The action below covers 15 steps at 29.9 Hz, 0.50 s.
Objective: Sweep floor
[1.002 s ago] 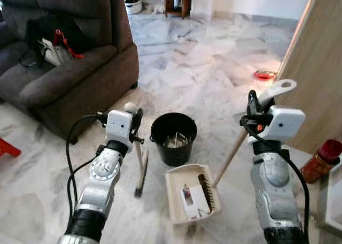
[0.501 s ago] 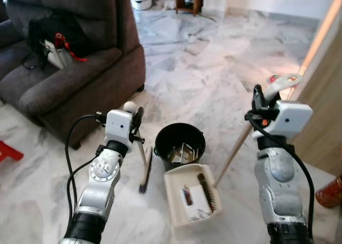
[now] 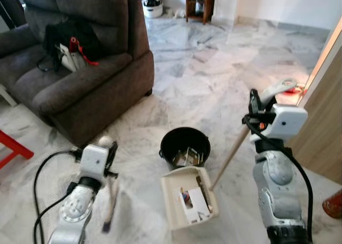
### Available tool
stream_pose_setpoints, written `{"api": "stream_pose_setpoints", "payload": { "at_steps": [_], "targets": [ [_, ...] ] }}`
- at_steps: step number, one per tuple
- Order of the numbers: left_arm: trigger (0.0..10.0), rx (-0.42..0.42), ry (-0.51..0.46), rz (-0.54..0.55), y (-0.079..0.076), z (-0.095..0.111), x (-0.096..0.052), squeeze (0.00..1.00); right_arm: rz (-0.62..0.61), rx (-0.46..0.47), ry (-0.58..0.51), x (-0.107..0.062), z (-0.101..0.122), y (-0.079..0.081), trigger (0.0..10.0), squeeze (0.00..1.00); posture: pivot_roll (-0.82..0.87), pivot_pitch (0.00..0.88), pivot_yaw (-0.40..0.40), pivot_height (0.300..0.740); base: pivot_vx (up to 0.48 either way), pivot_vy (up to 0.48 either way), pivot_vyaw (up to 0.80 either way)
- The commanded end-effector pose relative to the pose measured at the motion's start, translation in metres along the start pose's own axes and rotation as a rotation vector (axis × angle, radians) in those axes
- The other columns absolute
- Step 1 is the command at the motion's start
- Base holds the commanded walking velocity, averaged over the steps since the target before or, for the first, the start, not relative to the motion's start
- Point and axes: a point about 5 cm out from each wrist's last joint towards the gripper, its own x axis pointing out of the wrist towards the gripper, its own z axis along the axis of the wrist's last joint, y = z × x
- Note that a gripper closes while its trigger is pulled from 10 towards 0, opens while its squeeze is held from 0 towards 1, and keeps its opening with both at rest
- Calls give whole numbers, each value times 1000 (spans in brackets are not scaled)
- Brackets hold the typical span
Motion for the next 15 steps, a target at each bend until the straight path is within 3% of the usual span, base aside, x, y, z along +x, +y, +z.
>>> {"api": "stream_pose_setpoints", "payload": {
  "at_steps": [1, 5, 10, 15],
  "targets": [
    [10000, 37, -44, 21, 9, 9, -3, 0, 3, 2, -73, 6, 16, -1, 10000, 0, 19, 56, 95, 740, 0, 0, 0],
    [10000, 42, 2, 33, 10, -1, -15, 0, -10, -43, -97, 10, 23, -13, 10000, 0, 29, 57, 90, 740, 0, 0, 0],
    [10000, 44, 3, 21, 7, 0, -15, 0, -34, -96, -114, 15, 30, -30, 10000, 0, 23, 60, 88, 740, 0, 0, 0],
    [10000, 40, -1, 18, 5, 1, -11, 0, -44, -127, -144, 19, 40, -36, 10000, 0, 25, 59, 88, 740, 0, 0, 0]
  ]
}}
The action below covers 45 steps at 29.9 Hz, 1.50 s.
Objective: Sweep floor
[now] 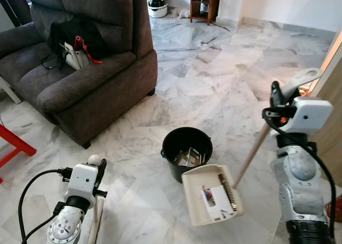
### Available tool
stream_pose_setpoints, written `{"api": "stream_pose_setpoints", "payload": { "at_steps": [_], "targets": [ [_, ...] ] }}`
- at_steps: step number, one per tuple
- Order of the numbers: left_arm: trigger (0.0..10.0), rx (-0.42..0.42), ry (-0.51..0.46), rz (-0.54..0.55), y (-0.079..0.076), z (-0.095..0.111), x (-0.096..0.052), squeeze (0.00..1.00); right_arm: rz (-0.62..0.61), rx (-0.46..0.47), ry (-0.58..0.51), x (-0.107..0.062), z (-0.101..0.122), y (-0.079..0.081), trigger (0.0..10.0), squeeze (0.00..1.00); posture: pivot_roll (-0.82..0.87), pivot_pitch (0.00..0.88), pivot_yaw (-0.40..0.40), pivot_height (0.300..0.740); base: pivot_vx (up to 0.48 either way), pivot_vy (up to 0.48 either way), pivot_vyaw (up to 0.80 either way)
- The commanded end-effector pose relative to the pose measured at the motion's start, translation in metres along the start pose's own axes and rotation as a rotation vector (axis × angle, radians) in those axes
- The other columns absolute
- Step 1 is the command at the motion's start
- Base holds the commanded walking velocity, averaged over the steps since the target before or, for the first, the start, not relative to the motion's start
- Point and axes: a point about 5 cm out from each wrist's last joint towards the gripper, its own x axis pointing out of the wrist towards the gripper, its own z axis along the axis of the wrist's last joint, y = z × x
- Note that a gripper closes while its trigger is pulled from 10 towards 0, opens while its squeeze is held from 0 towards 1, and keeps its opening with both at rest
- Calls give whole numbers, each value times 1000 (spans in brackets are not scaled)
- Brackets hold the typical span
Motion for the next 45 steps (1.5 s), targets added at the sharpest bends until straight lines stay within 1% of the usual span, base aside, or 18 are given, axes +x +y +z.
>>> {"api": "stream_pose_setpoints", "payload": {
  "at_steps": [1, 7, 10, 15, 20, 21, 22, 23, 28, 29, 31, 33, 37, 38, 42, 43, 44, 45],
  "targets": [
    [10000, 33, -56, 7, 2, 13, 5, 0, -4, -1, -111, 10, 25, -1, 10000, 0, 25, 59, 89, 740, 0, 0, 0],
    [10000, 27, -54, -11, -2, 12, 5, 0, -12, -29, -137, 17, 33, -13, 10000, 0, 26, 61, 88, 740, 0, 0, 0],
    [10000, 21, -50, -15, -4, 11, 4, 0, -52, -61, -139, 19, 34, -27, 10000, 0, 27, 60, 88, 740, 0, 0, 0],
    [10000, 16, -48, -20, -7, 10, 4, 0, -90, -97, -90, 19, 27, -32, 10000, 0, 24, 60, 87, 740, 0, 0, 0],
    [10000, 11, -47, -21, -8, 10, 4, 0, -126, -107, -68, 18, 21, -36, 10000, 0, 30, 60, 88, 740, 0, 0, 0],
    [10000, 12, -47, -24, -9, 10, 4, 0, -148, -127, -60, 17, 20, -39, 10000, 0, 31, 62, 88, 740, 0, 0, 0],
    [10000, 10, -46, -23, -9, 10, 4, 0, -164, -113, -58, 17, 19, -41, 10000, 0, 31, 62, 88, 740, 0, 0, 0],
    [10000, 10, -46, -23, -9, 10, 4, 0, -182, -126, -57, 18, 19, -44, 10000, 0, 31, 62, 88, 740, 0, 0, 0],
    [10000, 7, -44, -22, -9, 10, 3, 0, -306, -162, -52, 18, 21, -62, 10000, 0, 35, 62, 88, 740, 0, 0, 0],
    [10000, 7, -44, -22, -9, 10, 3, 0, -306, -162, -52, 18, 21, -62, 10000, 0, 35, 62, 88, 740, 0, 0, 0],
    [10000, 6, -43, -22, -9, 10, 3, 0, -363, -174, -36, 17, 20, -70, 10000, 0, 35, 62, 88, 740, 0, 0, 0],
    [10000, 6, -43, -22, -9, 10, 3, 0, -374, -177, -32, 17, 20, -71, 10000, 0, 36, 62, 88, 740, 0, 0, 0],
    [10000, 4, -42, -21, -9, 10, 3, 0, -487, -131, -25, 13, 17, -81, 10000, 0, 36, 61, 90, 740, 0, 0, 0],
    [10000, 4, -42, -20, -9, 10, 3, 0, -538, -118, -34, 11, 18, -84, 10000, 0, 37, 62, 91, 740, 0, 0, 0],
    [10000, 3, -44, -21, -10, 10, 2, 0, -582, -118, -63, 8, 21, -84, 10000, 0, 42, 61, 91, 740, 0, 0, 0],
    [10000, 3, -44, -21, -10, 10, 2, 0, -582, -118, -63, 8, 21, -84, 10000, 0, 42, 61, 91, 740, 0, 0, 0],
    [10000, 2, -43, -21, -9, 10, 2, 0, -540, -97, -36, 11, 17, -76, 10000, 0, 37, 61, 93, 740, 0, 0, 0],
    [10000, 2, -43, -21, -9, 10, 2, 0, -540, -97, -36, 11, 17, -76, 10000, 0, 37, 61, 93, 740, 0, 0, 0]
  ]
}}
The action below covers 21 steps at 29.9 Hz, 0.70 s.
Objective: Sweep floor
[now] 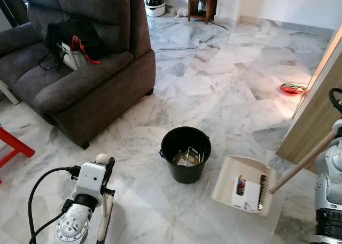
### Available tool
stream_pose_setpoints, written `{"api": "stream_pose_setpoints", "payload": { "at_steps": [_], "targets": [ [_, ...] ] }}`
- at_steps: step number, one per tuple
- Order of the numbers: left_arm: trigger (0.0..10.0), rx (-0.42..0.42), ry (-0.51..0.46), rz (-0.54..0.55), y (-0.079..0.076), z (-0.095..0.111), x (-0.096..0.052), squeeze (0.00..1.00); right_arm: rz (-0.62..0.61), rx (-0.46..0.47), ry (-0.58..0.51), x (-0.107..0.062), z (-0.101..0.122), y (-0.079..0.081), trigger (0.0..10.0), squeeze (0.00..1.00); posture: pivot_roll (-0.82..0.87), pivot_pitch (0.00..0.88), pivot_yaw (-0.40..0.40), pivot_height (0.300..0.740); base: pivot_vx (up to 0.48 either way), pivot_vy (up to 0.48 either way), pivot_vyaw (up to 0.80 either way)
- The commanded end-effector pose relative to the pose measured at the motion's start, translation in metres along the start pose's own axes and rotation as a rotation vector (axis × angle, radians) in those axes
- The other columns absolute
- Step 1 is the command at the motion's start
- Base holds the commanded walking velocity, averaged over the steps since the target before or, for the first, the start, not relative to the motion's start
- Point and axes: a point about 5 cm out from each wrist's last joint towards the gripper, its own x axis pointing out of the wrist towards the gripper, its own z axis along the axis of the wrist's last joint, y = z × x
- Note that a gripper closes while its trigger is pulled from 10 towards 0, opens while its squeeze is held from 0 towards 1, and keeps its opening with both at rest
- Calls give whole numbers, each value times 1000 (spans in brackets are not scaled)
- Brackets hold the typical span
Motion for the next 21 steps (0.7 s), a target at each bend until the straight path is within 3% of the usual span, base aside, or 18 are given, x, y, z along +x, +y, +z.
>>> {"api": "stream_pose_setpoints", "payload": {
  "at_steps": [1, 4, 7, 18, 21],
  "targets": [
    [10000, 28, -34, 11, 4, 9, 0, 0, 51, 58, -35, 2, 12, 14, 10000, 0, 44, 64, 92, 740, 0, 0, 0],
    [10000, 27, -34, 11, 4, 9, 0, 0, 55, 81, -39, 0, 13, 18, 10000, 0, 43, 64, 92, 740, 0, 0, 0],
    [10000, 26, -34, 13, 3, 9, -1, 0, 11, 217, 20, 0, 12, 19, 10000, 0, 41, 63, 92, 740, 0, 0, 0],
    [10000, 25, -33, 15, 3, 9, -1, 0, 28, 222, -51, 7, 29, 29, 10000, 0, 42, 65, 89, 740, 0, 0, 0],
    [10000, 24, -33, 18, 2, 9, -1, 0, 68, 169, -40, 7, 25, 33, 10000, 0, 43, 67, 86, 740, 0, 0, 0]
  ]
}}
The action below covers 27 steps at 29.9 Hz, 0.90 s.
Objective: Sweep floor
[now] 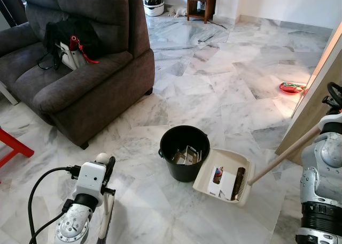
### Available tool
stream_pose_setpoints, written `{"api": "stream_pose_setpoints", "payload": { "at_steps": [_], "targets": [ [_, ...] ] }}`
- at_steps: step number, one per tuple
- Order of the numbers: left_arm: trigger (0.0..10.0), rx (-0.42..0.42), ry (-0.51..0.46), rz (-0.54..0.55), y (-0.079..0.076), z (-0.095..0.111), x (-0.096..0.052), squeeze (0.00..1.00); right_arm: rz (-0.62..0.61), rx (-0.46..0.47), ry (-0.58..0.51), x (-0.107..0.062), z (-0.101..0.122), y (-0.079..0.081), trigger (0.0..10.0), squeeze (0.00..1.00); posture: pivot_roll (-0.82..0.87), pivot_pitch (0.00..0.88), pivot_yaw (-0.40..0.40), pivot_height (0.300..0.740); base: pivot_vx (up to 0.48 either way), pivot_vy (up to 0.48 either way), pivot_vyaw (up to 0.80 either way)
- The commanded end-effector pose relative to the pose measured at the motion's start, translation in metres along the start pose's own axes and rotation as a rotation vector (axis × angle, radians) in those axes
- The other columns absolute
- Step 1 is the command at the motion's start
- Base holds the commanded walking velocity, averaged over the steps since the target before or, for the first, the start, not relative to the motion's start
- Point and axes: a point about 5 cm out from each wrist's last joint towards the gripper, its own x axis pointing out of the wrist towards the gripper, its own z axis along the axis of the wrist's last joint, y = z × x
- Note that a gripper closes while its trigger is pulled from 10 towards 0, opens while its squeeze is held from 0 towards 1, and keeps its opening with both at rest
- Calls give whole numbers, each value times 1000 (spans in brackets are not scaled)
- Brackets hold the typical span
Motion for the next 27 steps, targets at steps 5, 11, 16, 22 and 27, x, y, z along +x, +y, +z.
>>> {"api": "stream_pose_setpoints", "payload": {
  "at_steps": [5, 11, 16, 22, 27],
  "targets": [
    [10000, 30, -20, 16, 4, 6, 0, 0, 31, 39, -69, 5, 17, 11, 10000, 0, 43, 67, 86, 740, 0, 0, 0],
    [10000, 30, -20, 16, 4, 6, 0, 0, 31, 38, -69, 5, 17, 11, 10000, 0, 43, 67, 86, 740, 0, 0, 0],
    [10000, 30, -19, 16, 4, 6, 0, 0, 32, 37, -69, 6, 17, 11, 10000, 0, 43, 67, 86, 740, 0, 0, 0],
    [10000, 30, -19, 16, 4, 6, 0, 0, 32, 37, -69, 6, 17, 11, 10000, 0, 43, 67, 86, 740, 0, 0, 0],
    [10000, 31, -13, 21, 5, 5, 0, 0, 152, -232, -111, -1, 7, 10, 10000, 0, 42, 90, 92, 740, 0, 0, 0]
  ]
}}
